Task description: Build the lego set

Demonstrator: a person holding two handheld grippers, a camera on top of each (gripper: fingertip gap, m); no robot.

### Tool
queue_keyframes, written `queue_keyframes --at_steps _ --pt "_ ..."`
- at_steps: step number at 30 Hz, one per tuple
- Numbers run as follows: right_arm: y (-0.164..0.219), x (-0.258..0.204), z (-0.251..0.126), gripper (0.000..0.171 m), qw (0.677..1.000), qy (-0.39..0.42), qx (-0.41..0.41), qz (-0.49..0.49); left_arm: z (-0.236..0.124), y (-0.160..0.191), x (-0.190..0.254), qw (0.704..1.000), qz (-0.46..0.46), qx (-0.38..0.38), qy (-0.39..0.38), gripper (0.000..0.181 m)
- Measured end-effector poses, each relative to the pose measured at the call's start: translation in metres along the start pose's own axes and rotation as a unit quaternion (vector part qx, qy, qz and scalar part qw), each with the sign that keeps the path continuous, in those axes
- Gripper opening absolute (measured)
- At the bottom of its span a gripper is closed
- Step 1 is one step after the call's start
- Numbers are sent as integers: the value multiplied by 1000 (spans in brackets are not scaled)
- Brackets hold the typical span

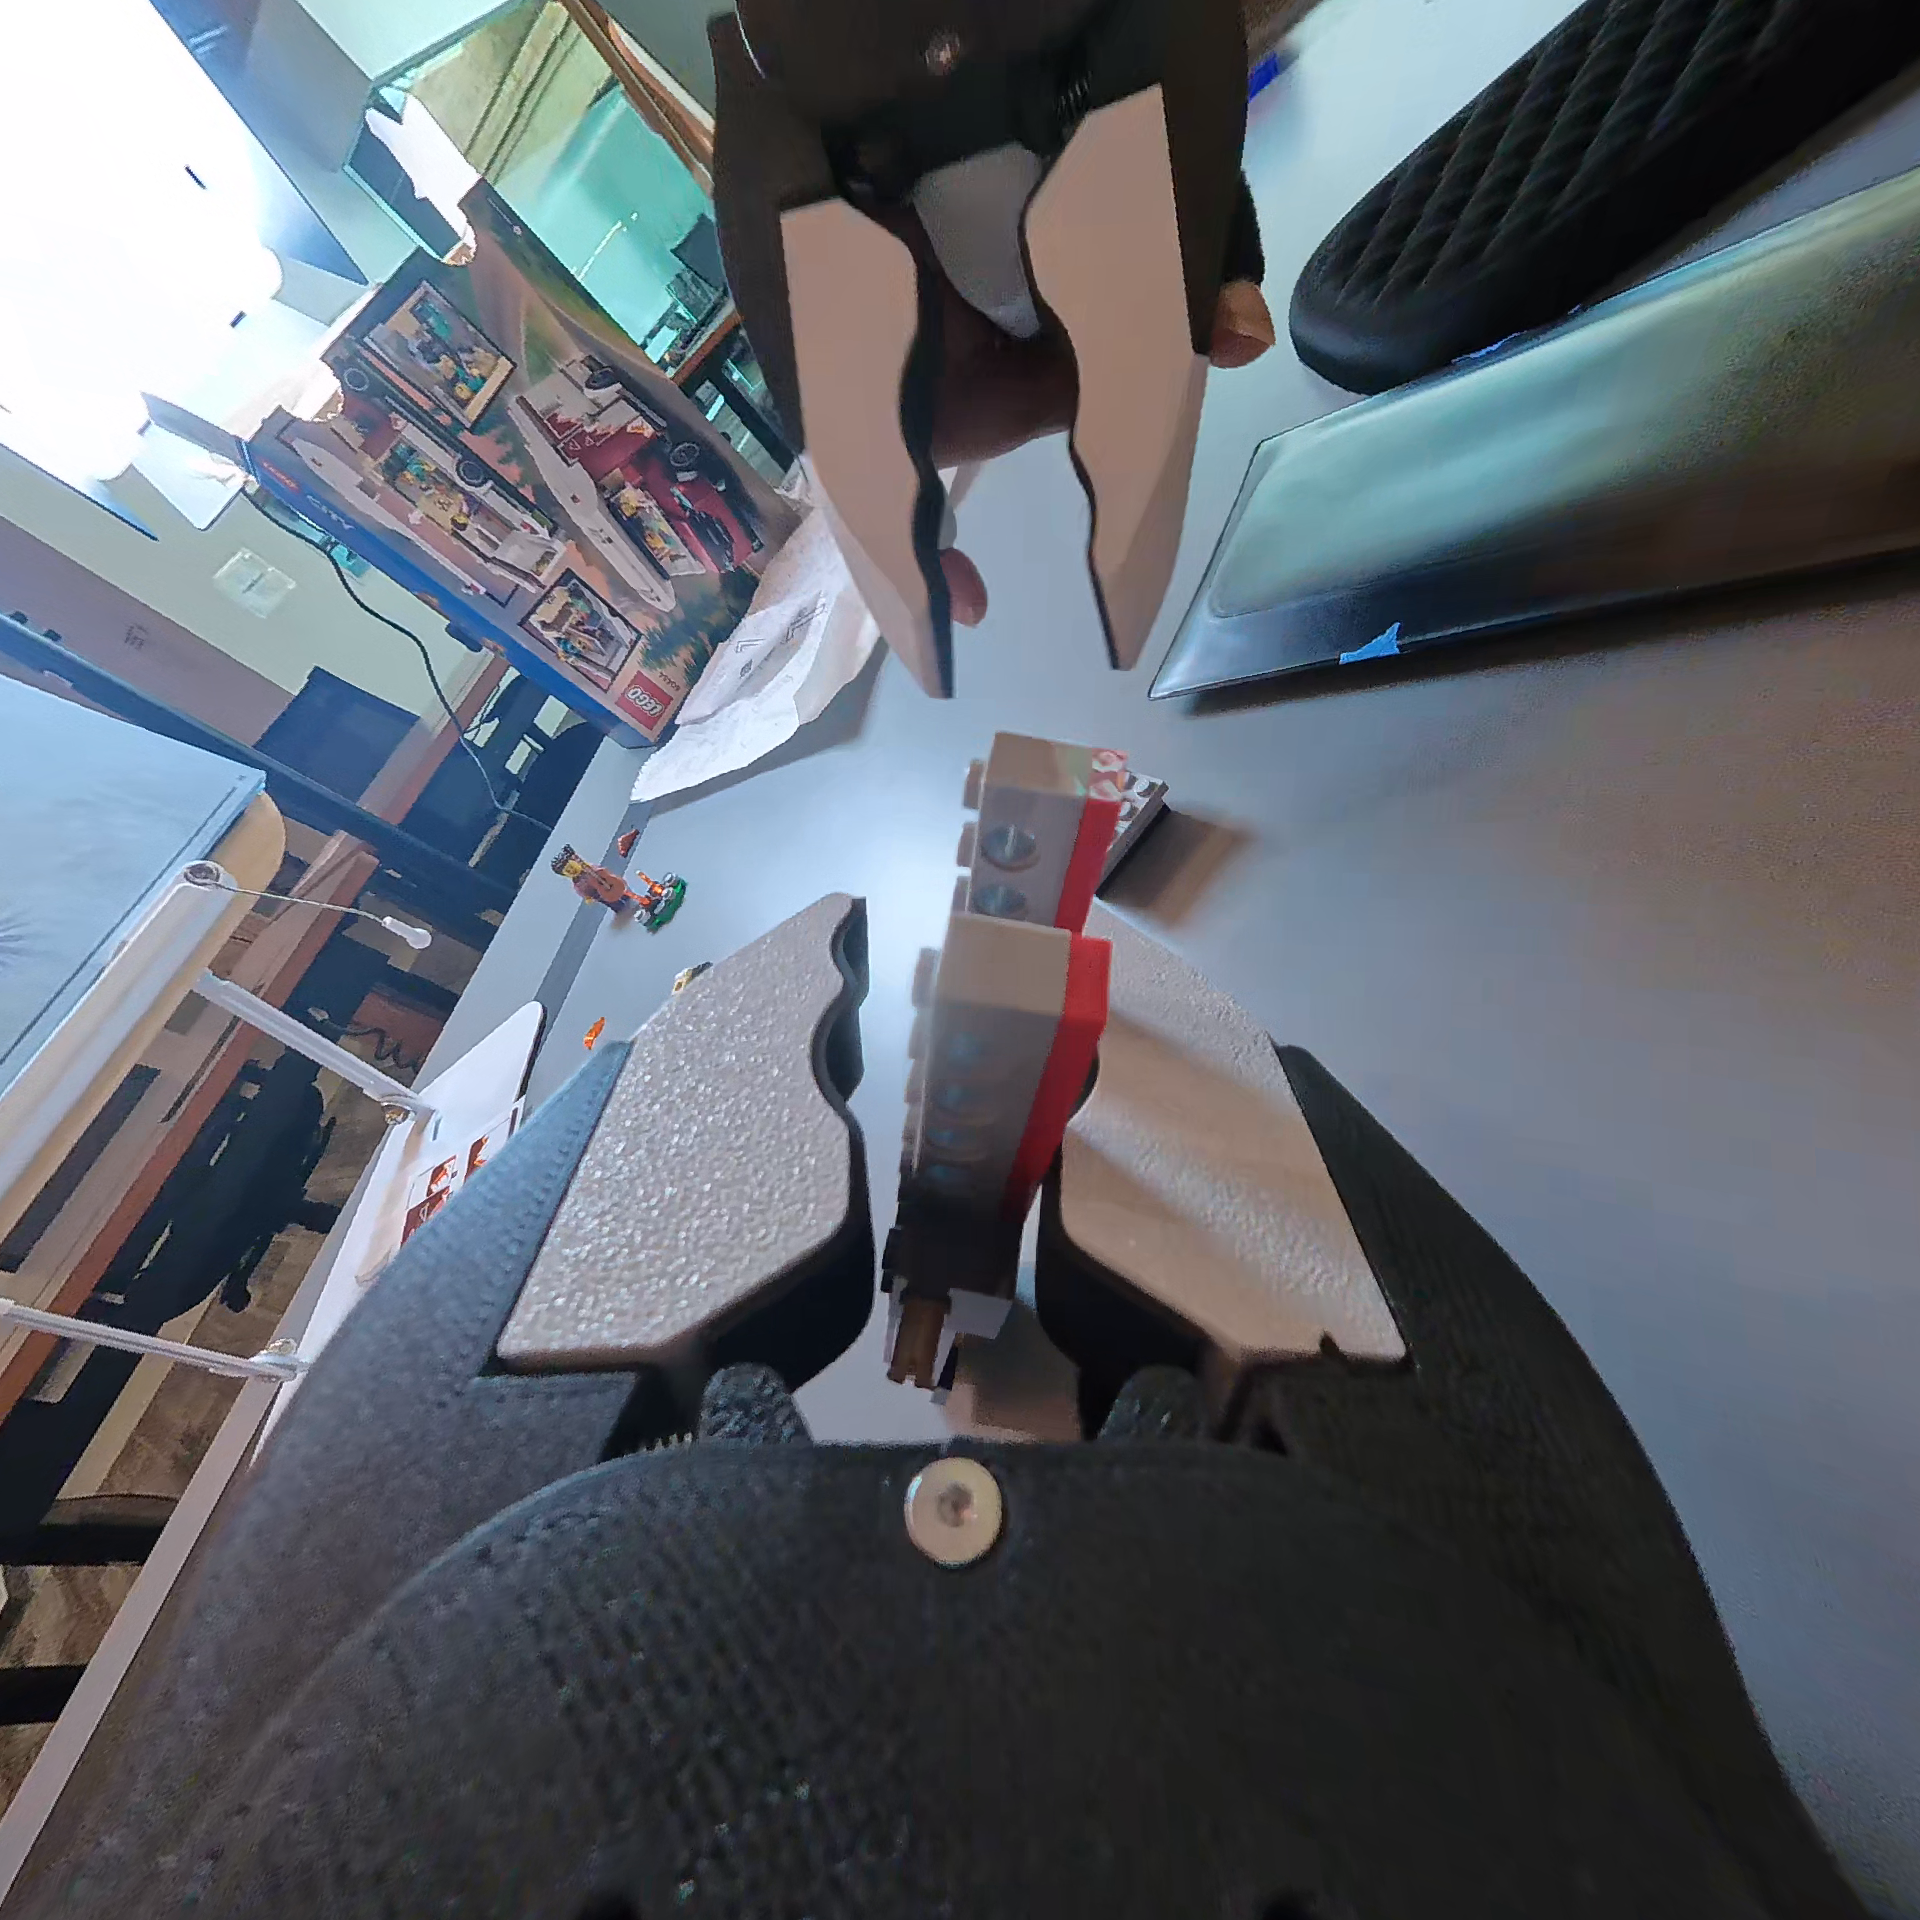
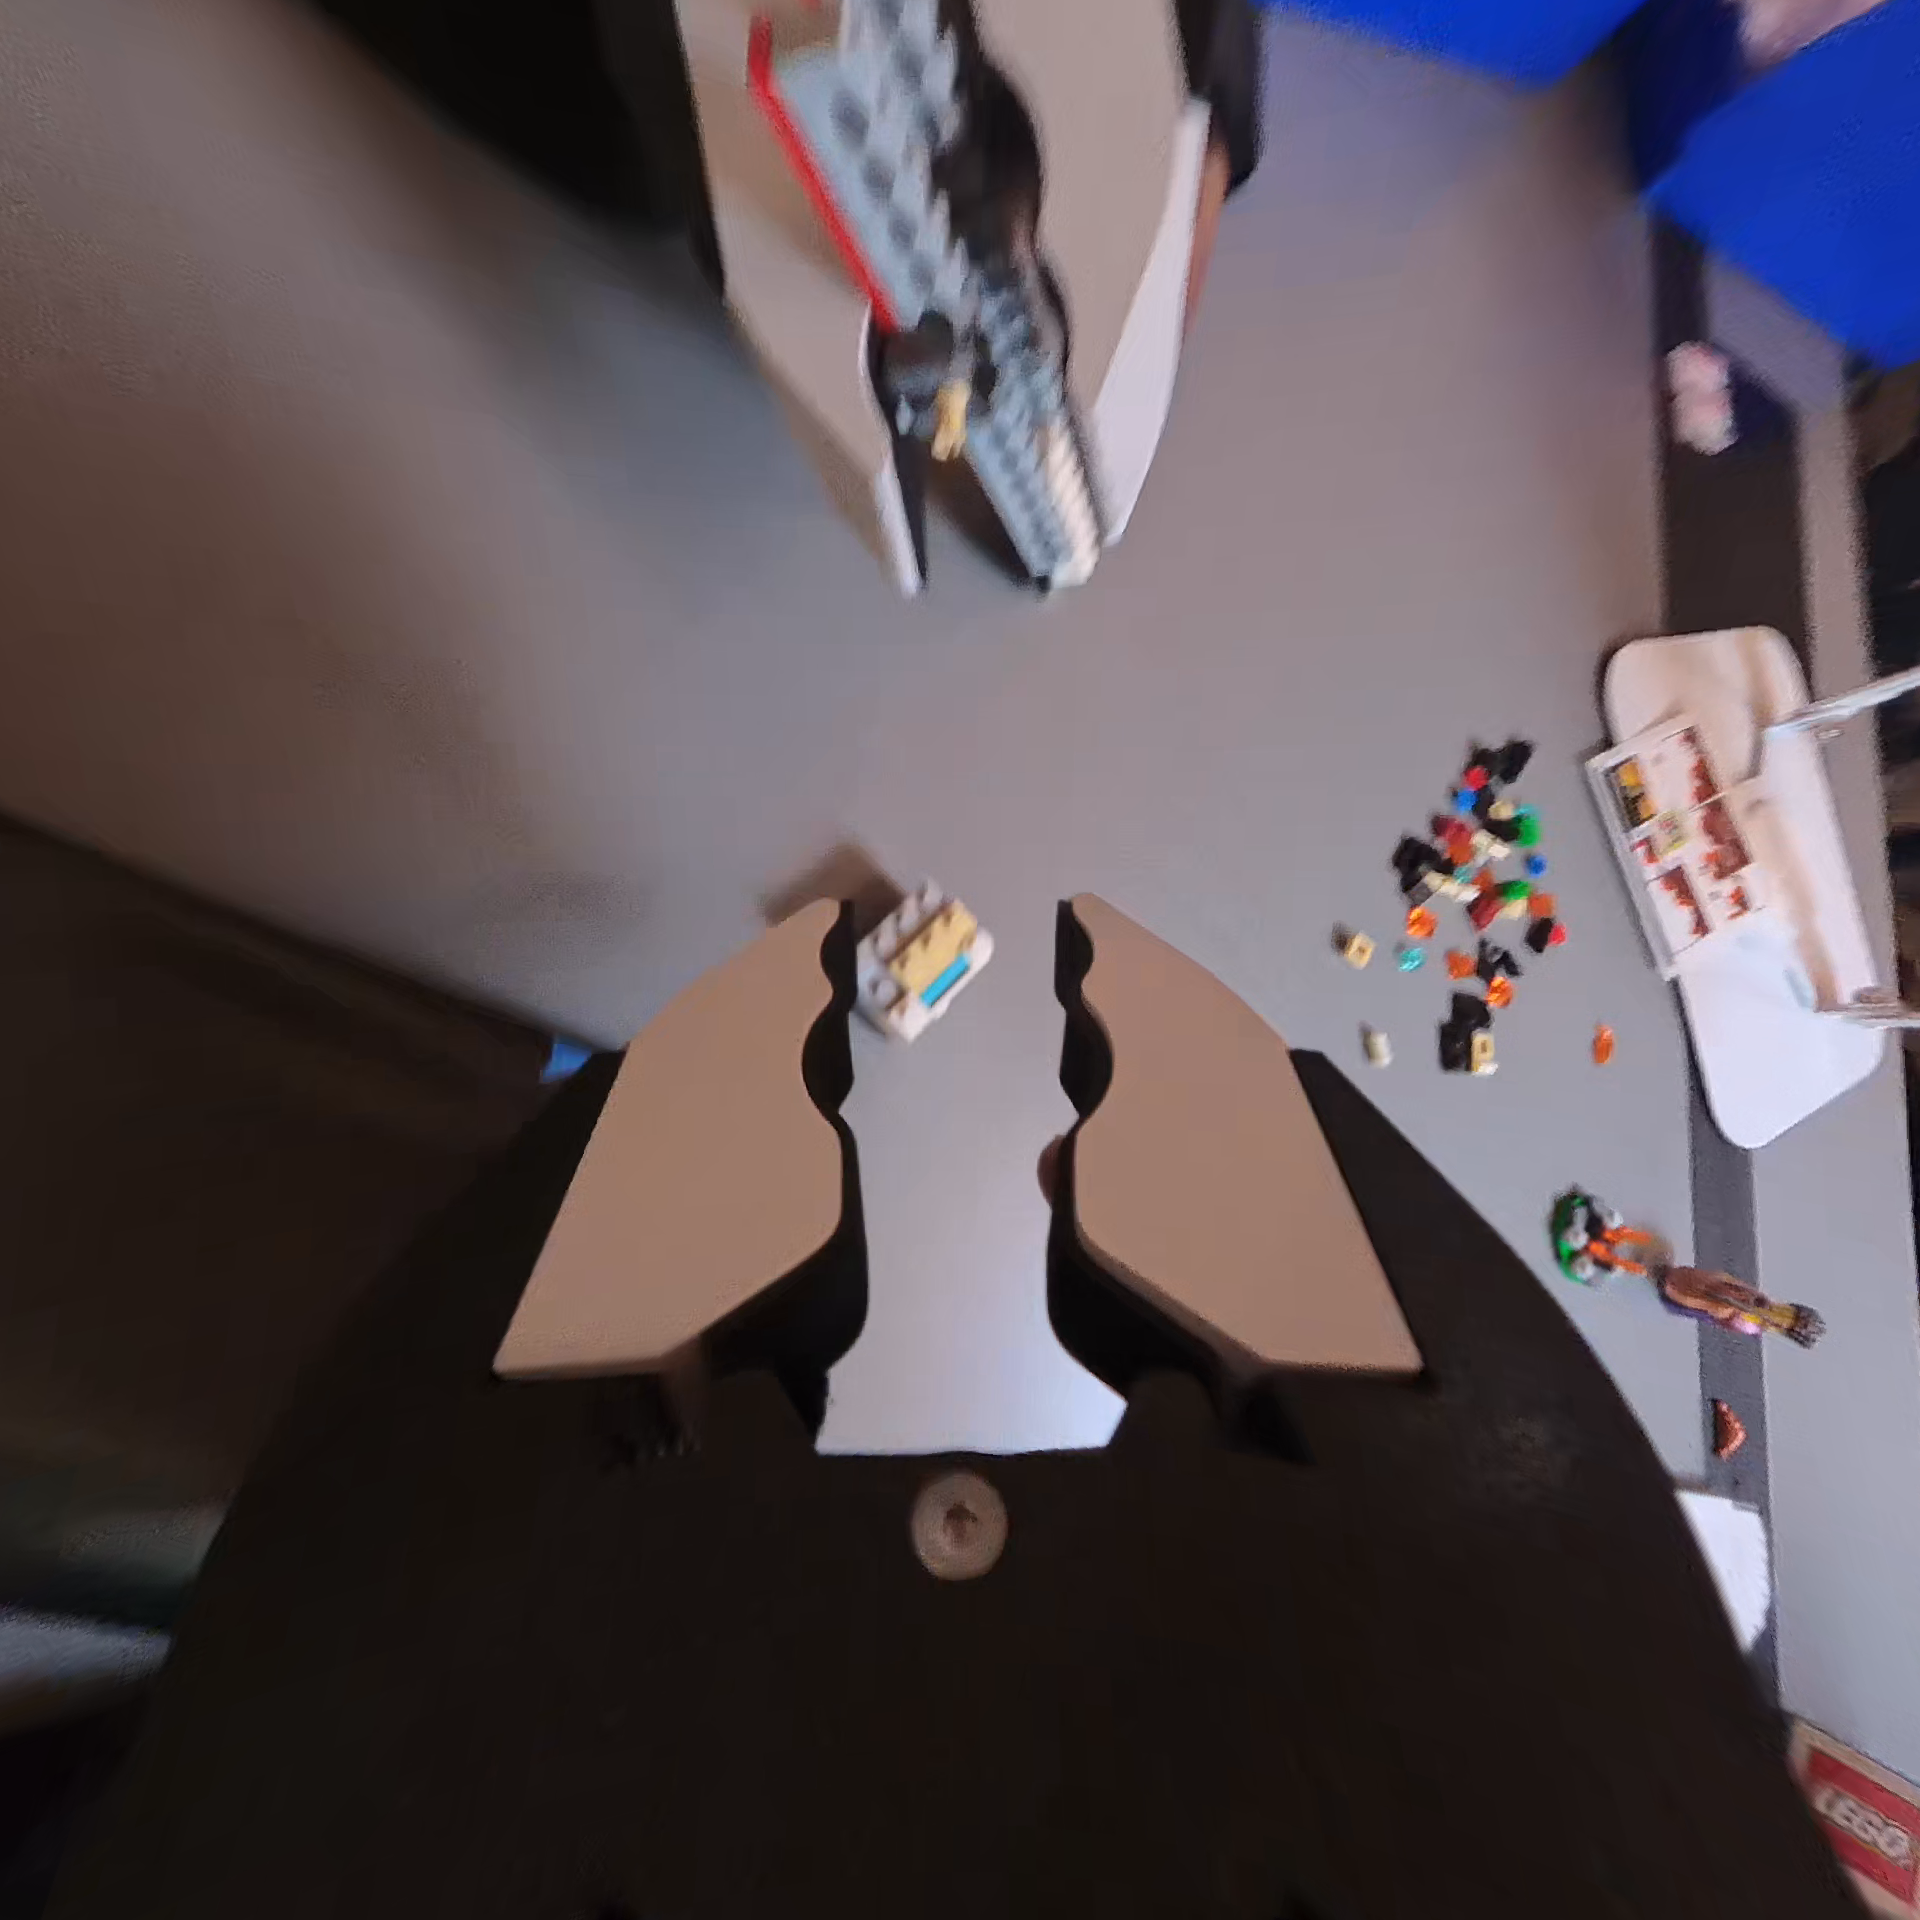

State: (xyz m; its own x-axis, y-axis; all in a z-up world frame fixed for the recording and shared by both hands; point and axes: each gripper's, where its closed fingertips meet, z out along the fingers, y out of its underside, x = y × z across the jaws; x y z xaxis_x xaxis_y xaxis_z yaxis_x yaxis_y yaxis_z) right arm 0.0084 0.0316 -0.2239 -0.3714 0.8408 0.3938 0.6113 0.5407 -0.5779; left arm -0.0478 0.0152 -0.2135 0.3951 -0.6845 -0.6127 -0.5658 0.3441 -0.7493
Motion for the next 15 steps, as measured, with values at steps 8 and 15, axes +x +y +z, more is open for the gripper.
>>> queue_keyframes --at_steps 8,15 --pt "33 3 18 48 990 -108 -55 -75 1 2 2 1000 15 -2 2 33" --pt "45 -8 37 54 972 -204 -52 -102 1 6 -2 1000 15 -6 -2 34"
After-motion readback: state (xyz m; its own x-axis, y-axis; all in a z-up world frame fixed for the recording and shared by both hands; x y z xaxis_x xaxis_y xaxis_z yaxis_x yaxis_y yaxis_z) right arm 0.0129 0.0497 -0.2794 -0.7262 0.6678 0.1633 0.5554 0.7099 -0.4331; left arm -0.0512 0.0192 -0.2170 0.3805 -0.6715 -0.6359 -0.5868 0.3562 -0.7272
